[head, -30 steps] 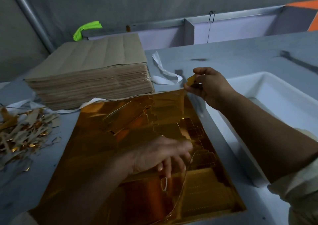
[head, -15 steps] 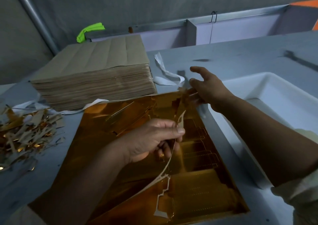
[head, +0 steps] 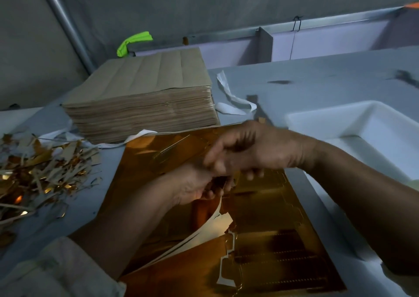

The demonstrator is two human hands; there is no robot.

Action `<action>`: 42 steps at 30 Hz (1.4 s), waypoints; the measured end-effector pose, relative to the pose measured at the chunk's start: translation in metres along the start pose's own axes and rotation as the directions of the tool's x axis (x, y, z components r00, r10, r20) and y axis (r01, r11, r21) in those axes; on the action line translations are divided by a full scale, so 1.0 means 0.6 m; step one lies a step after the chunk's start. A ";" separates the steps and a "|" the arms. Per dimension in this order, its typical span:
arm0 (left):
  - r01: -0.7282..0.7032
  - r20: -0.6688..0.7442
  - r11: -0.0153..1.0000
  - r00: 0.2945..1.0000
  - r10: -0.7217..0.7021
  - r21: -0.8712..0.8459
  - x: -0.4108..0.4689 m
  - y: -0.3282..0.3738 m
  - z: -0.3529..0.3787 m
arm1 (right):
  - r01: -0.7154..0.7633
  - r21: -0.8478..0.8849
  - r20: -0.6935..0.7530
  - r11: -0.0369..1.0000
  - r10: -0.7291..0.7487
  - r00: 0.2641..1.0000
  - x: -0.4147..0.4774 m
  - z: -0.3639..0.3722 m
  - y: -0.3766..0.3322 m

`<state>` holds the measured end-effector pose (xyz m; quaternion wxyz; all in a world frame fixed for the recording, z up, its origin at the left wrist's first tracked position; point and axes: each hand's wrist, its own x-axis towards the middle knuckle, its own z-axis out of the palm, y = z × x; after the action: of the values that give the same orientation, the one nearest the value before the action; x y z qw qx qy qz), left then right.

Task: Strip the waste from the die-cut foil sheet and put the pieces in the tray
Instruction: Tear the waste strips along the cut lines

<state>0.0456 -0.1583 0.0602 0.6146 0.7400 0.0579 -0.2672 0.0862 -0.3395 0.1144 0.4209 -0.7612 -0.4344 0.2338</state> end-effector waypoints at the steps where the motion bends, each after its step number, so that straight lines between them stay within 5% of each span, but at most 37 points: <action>1: -0.001 0.004 1.000 1.000 0.001 -0.028 0.000 -0.001 0.001 | -0.020 -0.039 0.094 0.999 0.024 0.995 0.002 0.009 -0.002; 5: 0.007 -0.033 0.997 0.999 -0.010 -0.074 0.002 -0.007 -0.002 | -0.056 -0.184 0.276 0.981 0.106 0.955 0.008 0.029 -0.006; 11: 0.029 -0.052 0.996 0.998 -0.033 -0.084 0.000 -0.012 -0.005 | -0.093 -0.251 0.292 0.964 0.166 0.942 0.010 0.038 -0.002; 16: 0.031 -0.085 0.999 0.996 -0.033 -0.027 0.004 -0.014 -0.018 | -0.139 -0.218 0.219 0.966 0.187 0.958 0.017 0.047 0.009; 22: 0.161 0.248 0.967 0.946 -0.208 0.198 -0.020 0.001 -0.076 | -0.170 -0.177 0.117 0.969 0.192 0.974 0.023 0.045 0.027; 27: 0.106 0.301 0.924 0.926 -0.226 0.367 -0.031 0.003 -0.079 | -0.155 -0.156 0.047 0.975 0.164 0.985 0.027 0.044 0.040; 33: 0.113 0.284 0.951 0.938 -0.198 0.288 -0.027 0.005 -0.082 | -0.020 -0.036 -0.286 0.999 0.009 0.958 0.025 0.030 0.028; 39: 0.088 0.306 0.962 0.937 -0.167 0.257 -0.023 0.003 -0.086 | -0.271 -0.184 0.146 0.945 0.299 0.943 0.014 0.024 0.034; 42: 0.056 0.289 0.963 0.948 -0.134 0.262 -0.024 0.006 -0.078 | -0.299 -0.187 0.193 0.936 0.334 0.923 0.024 0.038 0.043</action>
<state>0.0502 -0.1118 0.0746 0.5040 0.7582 -0.0358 -0.4123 0.0891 -0.3242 0.0805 0.2666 -0.8207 -0.3664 0.3482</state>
